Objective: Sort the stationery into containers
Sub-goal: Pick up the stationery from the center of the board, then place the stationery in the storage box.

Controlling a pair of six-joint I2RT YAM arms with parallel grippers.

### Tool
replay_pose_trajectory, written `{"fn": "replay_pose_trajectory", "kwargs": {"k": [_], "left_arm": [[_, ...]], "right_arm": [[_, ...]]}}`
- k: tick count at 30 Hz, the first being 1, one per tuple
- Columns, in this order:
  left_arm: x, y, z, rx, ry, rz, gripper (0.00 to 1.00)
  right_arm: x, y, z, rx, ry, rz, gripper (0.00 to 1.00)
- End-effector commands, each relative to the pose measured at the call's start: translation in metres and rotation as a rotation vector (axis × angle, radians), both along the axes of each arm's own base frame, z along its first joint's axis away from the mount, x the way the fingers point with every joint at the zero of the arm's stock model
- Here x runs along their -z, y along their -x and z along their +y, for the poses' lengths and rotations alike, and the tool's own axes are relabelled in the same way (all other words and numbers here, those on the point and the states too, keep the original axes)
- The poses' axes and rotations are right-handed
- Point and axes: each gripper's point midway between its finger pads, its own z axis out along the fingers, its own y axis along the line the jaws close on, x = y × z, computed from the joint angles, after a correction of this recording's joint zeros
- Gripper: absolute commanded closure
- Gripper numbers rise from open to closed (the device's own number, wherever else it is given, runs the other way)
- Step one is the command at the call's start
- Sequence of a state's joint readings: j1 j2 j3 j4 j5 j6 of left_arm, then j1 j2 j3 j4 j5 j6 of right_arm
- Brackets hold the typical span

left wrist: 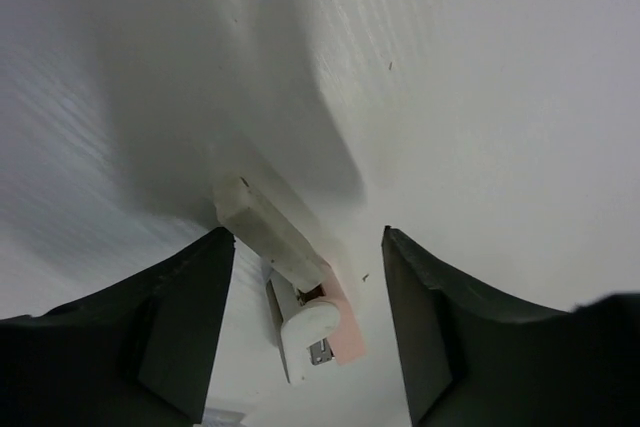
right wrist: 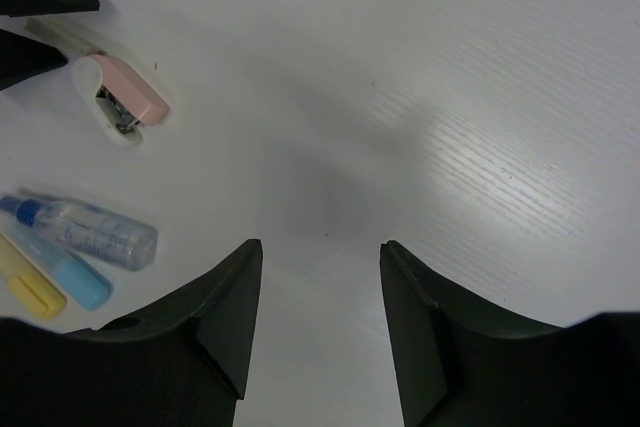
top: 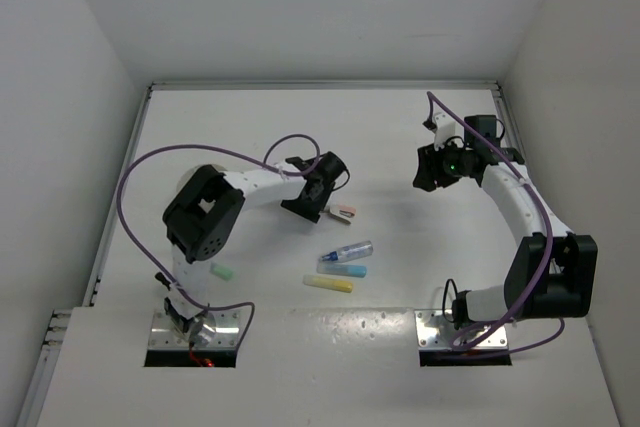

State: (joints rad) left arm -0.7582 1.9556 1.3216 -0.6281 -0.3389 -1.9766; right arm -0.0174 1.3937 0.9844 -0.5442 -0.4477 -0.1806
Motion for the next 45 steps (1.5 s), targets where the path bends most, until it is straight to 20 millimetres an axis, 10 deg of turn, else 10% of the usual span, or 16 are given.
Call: {"fn": "replay_pose_trajectory", "kwargs": {"k": [1, 18, 22, 23, 27, 31, 35, 45], "left_arm": [[-0.003, -0.01, 0.016, -0.221, 0.02, -0.001, 0.36], [0.004, -0.018, 0.035, -0.199, -0.085, 0.042, 0.89], [-0.068, -0.045, 0.049, -0.083, -0.166, -0.158, 1.0], [-0.112, -0.05, 0.056, -0.082, -0.161, -0.259, 1.0], [-0.213, -0.061, 0.131, -0.129, -0.344, -0.467, 1.0], [-0.251, -0.057, 0.224, -0.196, -0.559, -0.429, 1.0], [-0.26, -0.047, 0.279, -0.103, -0.826, -0.308, 1.0], [-0.193, -0.061, 0.302, 0.056, -0.853, -0.13, 1.0]], "right_arm": [[-0.021, -0.01, 0.002, -0.016, -0.008, -0.071, 0.49], [-0.03, -0.009, 0.004, -0.015, -0.019, -0.095, 0.49], [-0.03, -0.009, 0.002, -0.011, -0.026, -0.095, 0.49], [-0.03, -0.009, 0.002, -0.011, -0.026, -0.095, 0.49], [-0.033, -0.009, 0.002, -0.012, -0.026, -0.104, 0.49], [-0.034, -0.008, 0.004, -0.017, -0.033, -0.105, 0.49], [-0.034, -0.008, 0.004, -0.017, -0.033, -0.105, 0.49], [-0.033, -0.006, 0.003, -0.016, -0.032, -0.095, 0.49]]}}
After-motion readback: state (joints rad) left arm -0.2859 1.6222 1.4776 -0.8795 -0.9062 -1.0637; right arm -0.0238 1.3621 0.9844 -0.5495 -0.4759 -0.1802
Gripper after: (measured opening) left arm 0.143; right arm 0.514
